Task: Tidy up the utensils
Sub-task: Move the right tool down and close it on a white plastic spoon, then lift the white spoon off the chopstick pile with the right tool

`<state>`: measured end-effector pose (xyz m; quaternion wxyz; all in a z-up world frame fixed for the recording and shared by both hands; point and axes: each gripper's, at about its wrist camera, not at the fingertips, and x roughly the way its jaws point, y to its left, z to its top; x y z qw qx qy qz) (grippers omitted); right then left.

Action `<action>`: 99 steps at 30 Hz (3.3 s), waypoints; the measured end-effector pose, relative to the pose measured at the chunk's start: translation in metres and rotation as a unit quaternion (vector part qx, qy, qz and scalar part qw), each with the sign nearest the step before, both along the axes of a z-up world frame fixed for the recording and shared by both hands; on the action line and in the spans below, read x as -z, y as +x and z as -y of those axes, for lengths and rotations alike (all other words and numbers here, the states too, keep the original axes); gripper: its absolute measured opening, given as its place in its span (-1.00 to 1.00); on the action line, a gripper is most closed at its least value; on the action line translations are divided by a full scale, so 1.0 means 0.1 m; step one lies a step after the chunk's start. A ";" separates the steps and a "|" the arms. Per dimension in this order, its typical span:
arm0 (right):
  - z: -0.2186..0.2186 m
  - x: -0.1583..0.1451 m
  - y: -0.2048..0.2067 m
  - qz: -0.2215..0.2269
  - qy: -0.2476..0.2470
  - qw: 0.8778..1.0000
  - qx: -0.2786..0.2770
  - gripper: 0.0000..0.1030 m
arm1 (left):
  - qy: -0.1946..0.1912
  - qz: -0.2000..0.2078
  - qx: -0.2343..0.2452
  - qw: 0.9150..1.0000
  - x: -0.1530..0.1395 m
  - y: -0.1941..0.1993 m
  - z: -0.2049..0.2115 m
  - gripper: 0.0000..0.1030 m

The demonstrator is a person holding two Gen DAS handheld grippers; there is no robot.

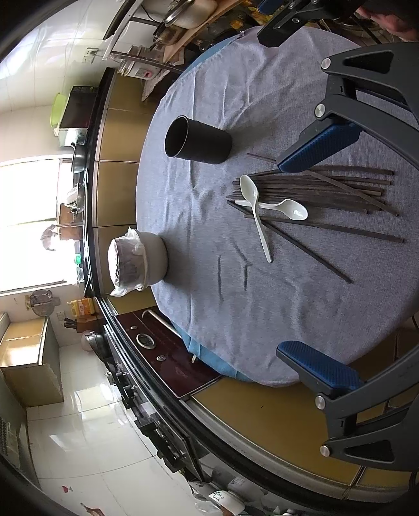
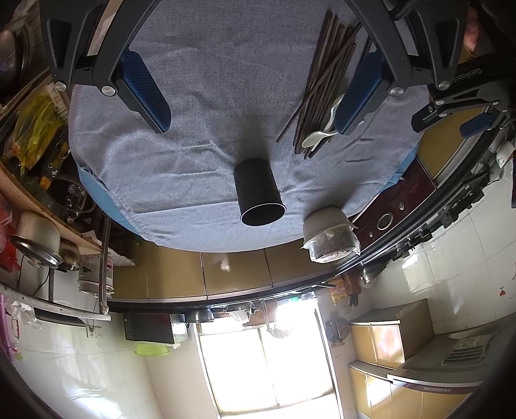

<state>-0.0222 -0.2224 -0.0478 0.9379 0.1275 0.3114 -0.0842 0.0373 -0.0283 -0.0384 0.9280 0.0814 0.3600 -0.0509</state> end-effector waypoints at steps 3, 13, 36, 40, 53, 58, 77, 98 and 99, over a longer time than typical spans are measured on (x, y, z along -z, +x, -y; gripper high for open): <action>-0.01 0.01 0.03 -0.002 0.000 1.000 -0.002 1.00 | -0.002 -0.004 -0.001 1.000 0.03 0.03 -0.01 1.00; 0.05 0.20 0.35 -0.040 0.057 0.997 -0.020 0.86 | -0.028 -0.059 -0.007 0.998 0.30 0.42 -0.28 1.00; -0.08 1.45 1.92 -0.169 0.324 0.929 -0.048 -0.22 | -0.139 -0.181 0.118 0.966 0.90 0.67 -0.30 0.12; -0.10 1.53 1.98 -0.172 0.323 0.930 -0.036 -0.32 | -0.136 -0.193 0.137 0.962 0.99 0.65 -0.17 0.12; -0.06 1.49 2.03 -0.162 0.293 0.942 -0.036 -0.91 | -0.159 -0.191 0.155 0.956 1.14 0.82 -0.02 -0.81; -0.01 1.33 1.94 -0.140 0.277 0.950 -0.036 -0.91 | -0.160 -0.185 0.153 0.958 1.15 0.83 -0.05 -0.91; -0.35 1.44 1.98 -0.195 0.380 0.898 -0.103 -0.35 | -0.161 -0.140 0.104 0.972 0.94 0.97 -0.63 -0.87; -0.98 1.25 2.00 -0.237 0.171 0.942 -0.163 -0.90 | -0.120 -0.124 0.121 0.977 0.81 1.21 -0.77 -0.15; -0.94 1.23 1.95 -0.239 0.175 0.941 -0.162 -0.90 | -0.116 -0.121 0.128 0.978 0.80 1.20 -0.73 -0.13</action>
